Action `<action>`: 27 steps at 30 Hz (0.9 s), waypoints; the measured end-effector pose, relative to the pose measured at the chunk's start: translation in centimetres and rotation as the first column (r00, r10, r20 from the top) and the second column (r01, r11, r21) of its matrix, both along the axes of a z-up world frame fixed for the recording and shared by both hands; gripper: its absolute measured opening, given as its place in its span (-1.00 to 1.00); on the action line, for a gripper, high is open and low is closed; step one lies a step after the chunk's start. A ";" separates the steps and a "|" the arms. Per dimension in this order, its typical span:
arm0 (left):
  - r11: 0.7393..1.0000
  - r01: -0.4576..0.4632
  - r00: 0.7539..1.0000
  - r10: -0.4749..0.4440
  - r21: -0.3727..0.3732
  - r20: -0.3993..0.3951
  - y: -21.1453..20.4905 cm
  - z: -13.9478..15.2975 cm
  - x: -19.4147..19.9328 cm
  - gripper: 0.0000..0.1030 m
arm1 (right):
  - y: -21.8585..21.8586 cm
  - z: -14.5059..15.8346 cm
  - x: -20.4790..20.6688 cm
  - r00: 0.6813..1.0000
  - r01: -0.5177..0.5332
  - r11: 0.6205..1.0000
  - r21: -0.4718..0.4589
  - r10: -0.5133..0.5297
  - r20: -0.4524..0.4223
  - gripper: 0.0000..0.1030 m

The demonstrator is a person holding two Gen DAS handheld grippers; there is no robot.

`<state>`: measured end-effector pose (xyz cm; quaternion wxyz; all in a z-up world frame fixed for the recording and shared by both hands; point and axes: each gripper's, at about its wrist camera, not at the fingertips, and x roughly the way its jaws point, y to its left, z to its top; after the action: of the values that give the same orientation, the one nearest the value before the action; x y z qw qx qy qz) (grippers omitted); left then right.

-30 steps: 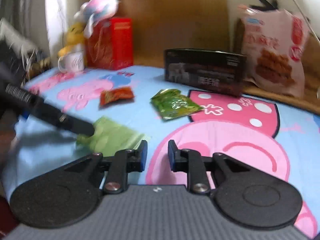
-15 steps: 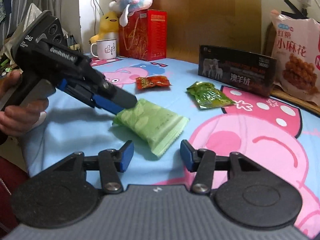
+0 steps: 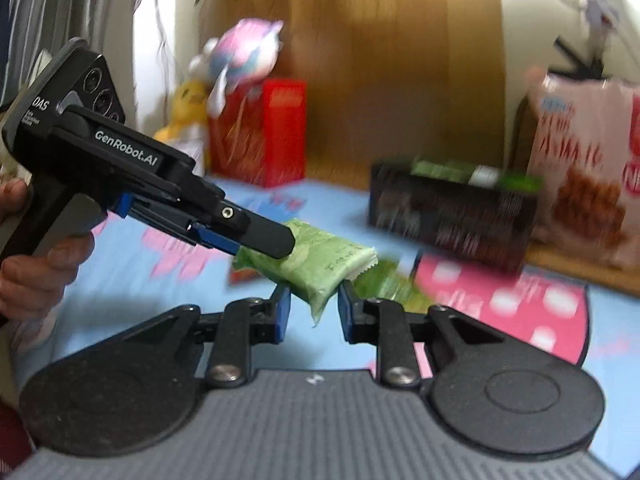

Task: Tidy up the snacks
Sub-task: 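Carry the wafer pack into the tin box and open both grippers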

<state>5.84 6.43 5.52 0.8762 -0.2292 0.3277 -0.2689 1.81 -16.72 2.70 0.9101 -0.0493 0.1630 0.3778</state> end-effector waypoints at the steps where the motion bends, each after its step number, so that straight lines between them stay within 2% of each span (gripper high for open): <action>1: 1.000 -0.004 1.000 0.004 0.000 0.019 0.0 0.6 1.0 -0.32 | -0.1 0.5 0.7 1.000 0.010 1.000 0.015 -0.010 0.015 -0.46; 4: 1.000 -0.021 0.999 0.020 0.014 0.043 -0.6 2.2 4.8 -0.32 | -0.2 1.7 3.8 0.998 0.042 0.998 0.042 -0.044 0.052 -0.46; 7: 0.998 -0.040 0.997 0.037 0.049 0.060 -1.8 3.4 8.9 -0.31 | -0.3 2.8 7.6 0.996 0.076 0.995 0.065 -0.080 0.051 -0.47; 12: 0.996 -0.076 0.996 0.074 0.054 0.041 -2.6 3.2 15.4 -0.31 | -1.2 3.6 14.5 0.990 0.139 0.984 0.113 -0.138 -0.016 -0.50; 15: 0.992 -0.098 0.995 0.096 0.076 0.027 -3.2 2.4 17.8 -0.30 | -1.4 3.2 17.3 0.983 0.184 0.974 0.131 -0.178 -0.053 -0.50; 18: 0.988 -0.113 0.994 0.113 0.104 0.011 -3.9 1.6 19.2 -0.19 | -1.0 2.9 18.7 0.970 0.242 0.964 0.108 -0.240 -0.026 -0.44; 19: 0.988 -0.112 0.994 0.112 0.106 0.008 -4.1 1.5 19.4 -0.14 | -1.1 2.8 18.8 0.961 0.275 0.956 0.103 -0.277 -0.001 -0.37; 20: 0.988 -0.114 0.994 0.113 0.104 0.011 -4.1 1.4 19.4 -0.13 | -1.4 2.8 18.8 0.948 0.313 0.944 0.108 -0.317 0.017 -0.20; 23: 0.988 -0.129 0.991 0.125 0.081 0.049 -3.3 1.7 18.1 -0.13 | -3.4 2.8 17.9 0.925 0.369 0.910 0.190 -0.379 0.018 -0.17; 25: 0.988 -0.144 0.988 0.140 0.051 0.065 -2.3 1.9 16.6 -0.12 | -4.8 2.8 16.5 0.927 0.363 0.902 0.235 -0.376 0.013 -0.17; 27: 0.989 -0.145 0.988 0.143 0.037 0.062 -1.1 1.7 15.0 -0.12 | -5.8 2.6 14.7 0.943 0.319 0.913 0.255 -0.333 0.012 -0.16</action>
<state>20.89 5.31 7.18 0.9072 -0.2263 0.2897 -0.2047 16.49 -22.49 5.29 0.9633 0.0829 0.0949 0.2369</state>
